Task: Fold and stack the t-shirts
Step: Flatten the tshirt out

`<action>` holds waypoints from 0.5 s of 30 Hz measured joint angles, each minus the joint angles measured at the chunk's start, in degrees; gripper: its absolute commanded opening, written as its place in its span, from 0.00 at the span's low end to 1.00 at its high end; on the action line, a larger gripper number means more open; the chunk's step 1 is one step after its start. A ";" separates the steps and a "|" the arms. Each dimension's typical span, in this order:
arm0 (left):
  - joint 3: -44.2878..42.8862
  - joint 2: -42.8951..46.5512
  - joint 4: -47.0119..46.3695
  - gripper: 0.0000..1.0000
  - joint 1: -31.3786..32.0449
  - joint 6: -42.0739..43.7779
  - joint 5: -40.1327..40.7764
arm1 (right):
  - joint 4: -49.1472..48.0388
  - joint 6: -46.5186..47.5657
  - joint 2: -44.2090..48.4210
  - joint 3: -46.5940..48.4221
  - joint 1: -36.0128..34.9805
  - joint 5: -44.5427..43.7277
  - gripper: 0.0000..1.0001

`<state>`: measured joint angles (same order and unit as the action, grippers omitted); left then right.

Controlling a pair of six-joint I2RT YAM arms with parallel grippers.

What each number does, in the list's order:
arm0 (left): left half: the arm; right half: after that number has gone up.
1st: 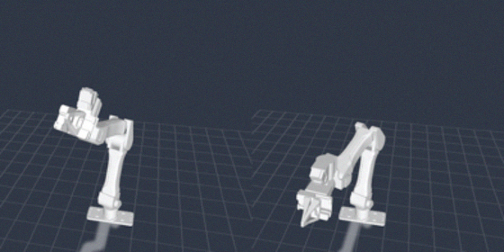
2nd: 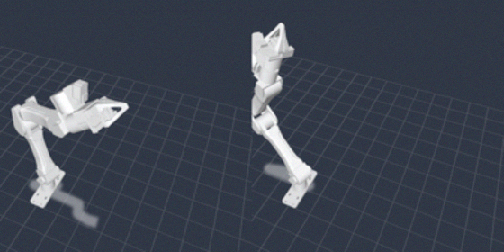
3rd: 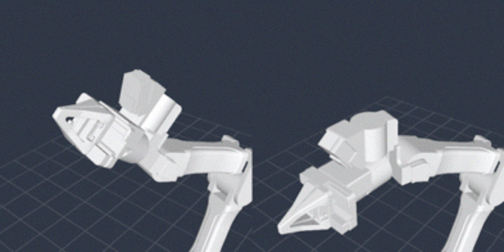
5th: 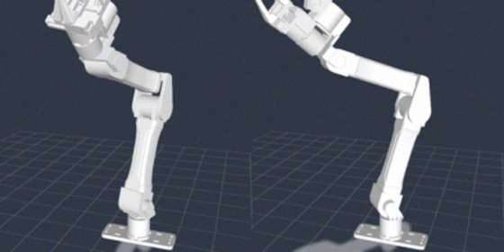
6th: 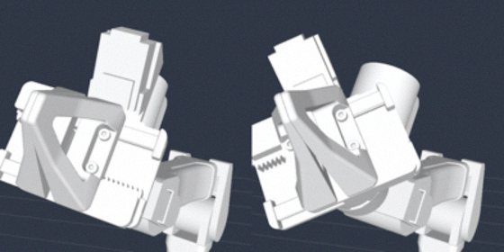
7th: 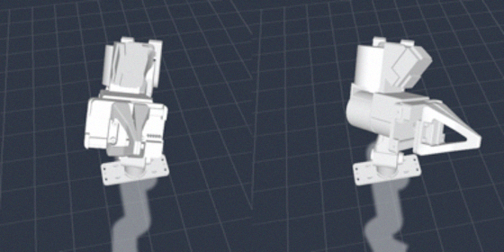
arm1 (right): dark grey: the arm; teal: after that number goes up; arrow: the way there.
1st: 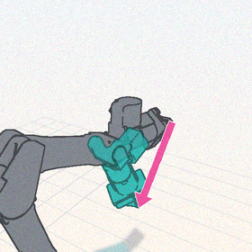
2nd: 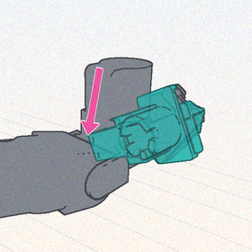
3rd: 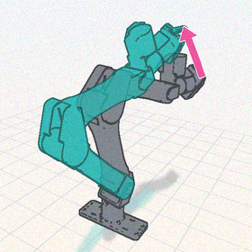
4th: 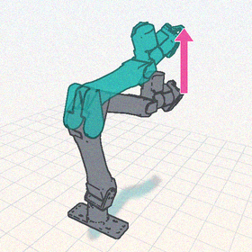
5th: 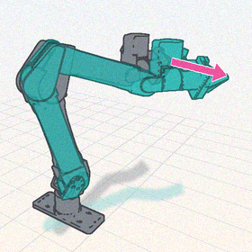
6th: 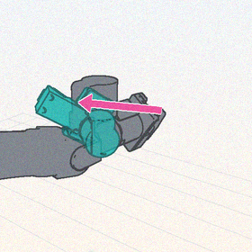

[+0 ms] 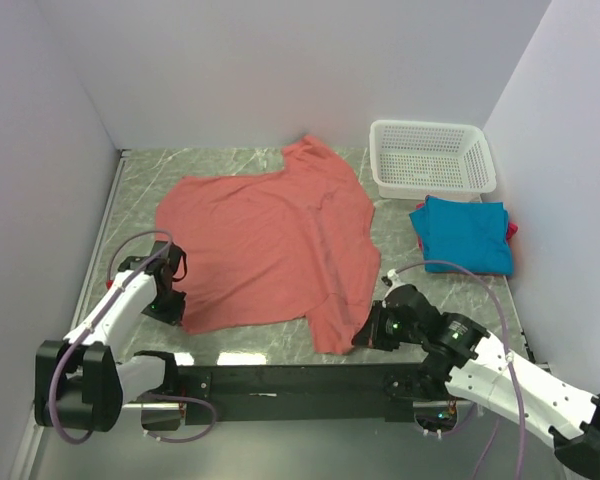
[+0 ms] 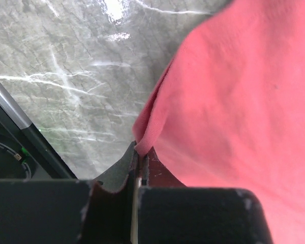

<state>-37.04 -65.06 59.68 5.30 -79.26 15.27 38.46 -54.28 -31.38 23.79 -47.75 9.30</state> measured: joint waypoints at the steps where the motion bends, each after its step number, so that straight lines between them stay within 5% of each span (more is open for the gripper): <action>1: 0.00 0.90 0.22 0.01 0.00 0.13 -0.07 | 1.07 -1.14 -0.02 0.33 -1.22 -0.96 0.00; 15: -7.04 11.72 9.29 0.01 -0.57 -0.61 1.81 | 13.25 -7.52 0.42 7.23 -2.64 -11.23 0.00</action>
<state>-44.07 -53.34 68.97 4.73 -79.88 17.08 51.70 -61.80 -30.96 31.03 -50.39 -1.93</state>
